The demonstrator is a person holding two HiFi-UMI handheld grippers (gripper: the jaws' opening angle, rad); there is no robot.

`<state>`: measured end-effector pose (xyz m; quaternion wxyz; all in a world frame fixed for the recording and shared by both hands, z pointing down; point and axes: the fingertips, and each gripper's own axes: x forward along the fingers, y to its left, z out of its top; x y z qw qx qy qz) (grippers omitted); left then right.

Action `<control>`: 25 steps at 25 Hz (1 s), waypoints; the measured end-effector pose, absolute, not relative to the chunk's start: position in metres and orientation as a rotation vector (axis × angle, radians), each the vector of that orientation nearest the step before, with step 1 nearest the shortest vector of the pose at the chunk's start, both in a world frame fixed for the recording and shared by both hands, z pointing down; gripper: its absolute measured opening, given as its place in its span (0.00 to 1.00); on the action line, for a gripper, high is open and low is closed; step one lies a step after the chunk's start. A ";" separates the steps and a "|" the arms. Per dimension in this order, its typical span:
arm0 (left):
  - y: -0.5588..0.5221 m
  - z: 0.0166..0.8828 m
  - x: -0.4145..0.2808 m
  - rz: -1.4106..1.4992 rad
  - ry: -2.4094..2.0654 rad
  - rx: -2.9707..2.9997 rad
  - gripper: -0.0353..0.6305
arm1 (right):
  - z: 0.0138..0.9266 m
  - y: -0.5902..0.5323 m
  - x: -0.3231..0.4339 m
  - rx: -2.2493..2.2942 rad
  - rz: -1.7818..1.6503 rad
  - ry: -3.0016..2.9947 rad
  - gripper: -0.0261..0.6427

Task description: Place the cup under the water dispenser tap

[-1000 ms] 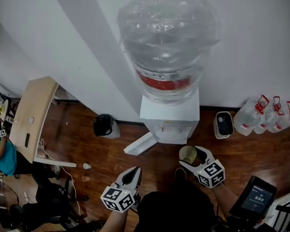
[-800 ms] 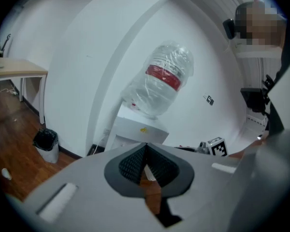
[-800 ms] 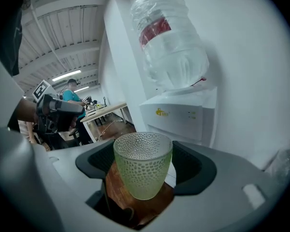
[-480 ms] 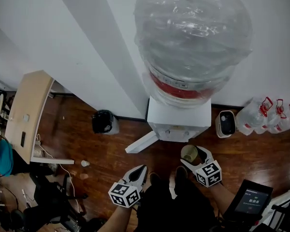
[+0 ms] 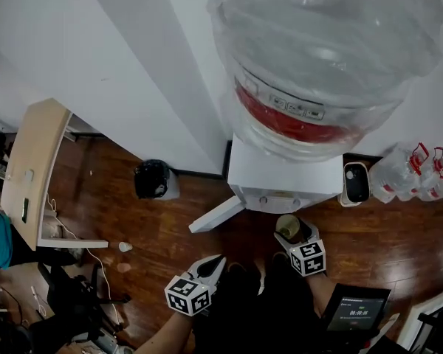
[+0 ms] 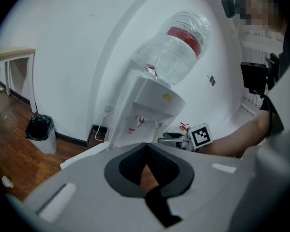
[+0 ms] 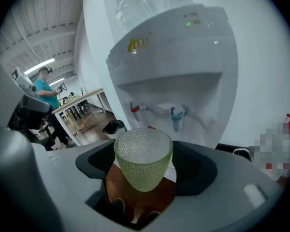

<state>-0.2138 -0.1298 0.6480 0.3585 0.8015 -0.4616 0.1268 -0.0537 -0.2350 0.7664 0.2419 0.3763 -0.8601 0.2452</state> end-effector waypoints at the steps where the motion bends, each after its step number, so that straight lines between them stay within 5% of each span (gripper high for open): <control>1: -0.130 0.656 -0.214 0.335 -1.188 2.073 0.05 | 0.779 -0.239 -0.055 1.031 0.640 -2.350 0.58; 9: -0.139 0.690 -0.226 0.371 -1.221 2.083 0.05 | 0.839 -0.273 -0.076 1.013 0.355 -2.429 0.58; 25: -0.153 0.703 -0.206 0.366 -1.237 2.113 0.05 | 0.880 -0.311 -0.056 1.194 0.336 -2.450 0.58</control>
